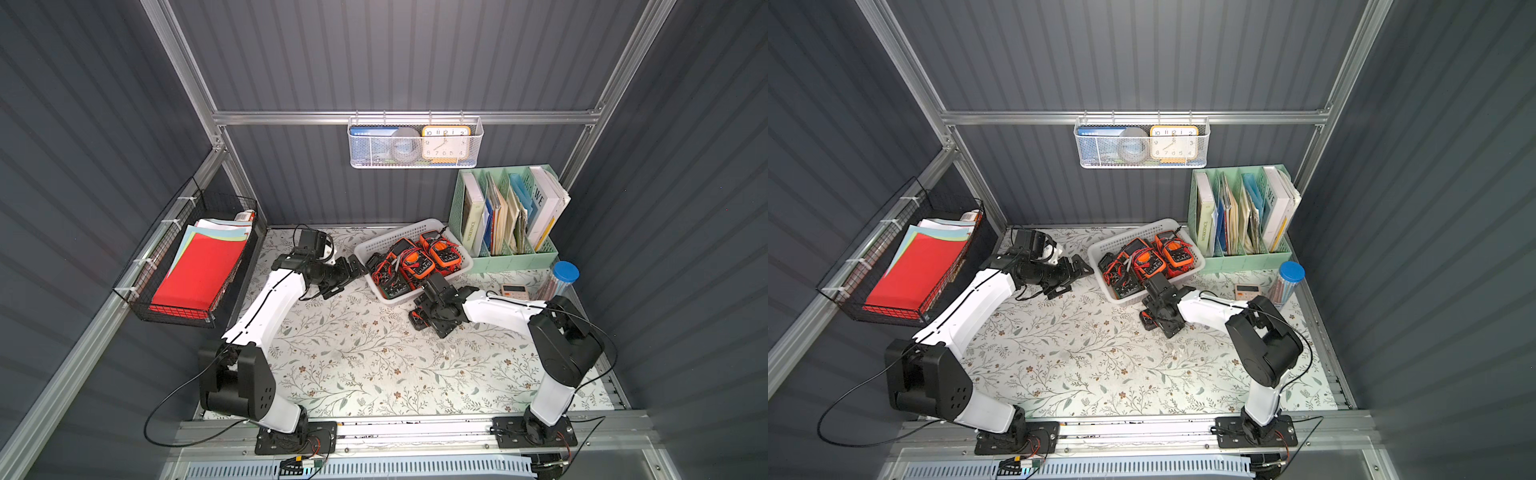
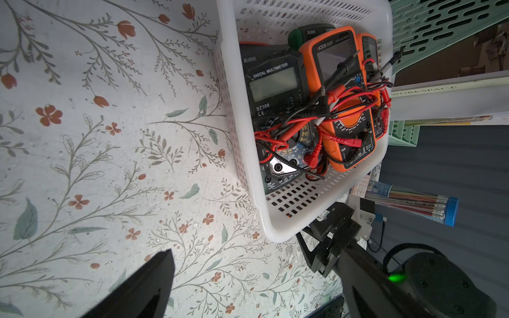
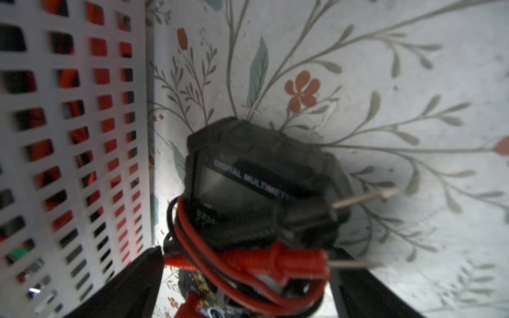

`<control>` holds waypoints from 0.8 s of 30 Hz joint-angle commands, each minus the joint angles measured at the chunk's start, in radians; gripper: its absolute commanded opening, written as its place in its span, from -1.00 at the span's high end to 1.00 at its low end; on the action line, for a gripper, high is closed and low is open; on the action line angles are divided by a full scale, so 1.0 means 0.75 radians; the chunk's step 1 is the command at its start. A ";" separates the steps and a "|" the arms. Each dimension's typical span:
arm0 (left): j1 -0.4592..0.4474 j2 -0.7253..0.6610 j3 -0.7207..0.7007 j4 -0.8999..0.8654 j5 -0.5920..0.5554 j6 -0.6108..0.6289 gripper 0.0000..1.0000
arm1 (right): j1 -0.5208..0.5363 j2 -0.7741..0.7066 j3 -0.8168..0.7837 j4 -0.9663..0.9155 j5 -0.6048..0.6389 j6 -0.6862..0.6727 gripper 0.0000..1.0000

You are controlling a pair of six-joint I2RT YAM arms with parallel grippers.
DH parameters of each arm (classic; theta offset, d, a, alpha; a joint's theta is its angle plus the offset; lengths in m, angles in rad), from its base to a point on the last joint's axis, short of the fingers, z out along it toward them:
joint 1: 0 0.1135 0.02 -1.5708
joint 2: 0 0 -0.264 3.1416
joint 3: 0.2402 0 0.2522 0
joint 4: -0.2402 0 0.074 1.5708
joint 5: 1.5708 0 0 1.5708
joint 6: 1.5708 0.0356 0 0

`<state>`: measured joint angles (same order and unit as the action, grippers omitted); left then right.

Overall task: Put the multimeter into the basket
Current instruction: Pick up the multimeter from the center of the board.

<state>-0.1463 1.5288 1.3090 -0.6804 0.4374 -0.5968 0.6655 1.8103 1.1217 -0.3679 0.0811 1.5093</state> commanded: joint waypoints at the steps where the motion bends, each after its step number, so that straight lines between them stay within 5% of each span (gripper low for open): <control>1: -0.005 -0.015 0.005 0.004 -0.009 -0.018 -0.99 | 0.004 0.071 0.062 -0.250 -0.020 0.035 -0.95; 15: -0.005 -0.024 0.001 0.008 -0.007 -0.022 -0.98 | -0.037 -0.157 -0.236 -0.300 0.064 -0.073 -0.94; 24: -0.005 -0.032 0.007 0.005 -0.006 -0.024 -0.98 | -0.072 -0.192 -0.136 -0.329 0.109 -0.329 -0.93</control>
<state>-0.1463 1.5288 1.3090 -0.6724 0.4374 -0.6041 0.6239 1.6684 0.9813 -0.5629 0.1207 1.3510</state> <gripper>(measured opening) 0.992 0.966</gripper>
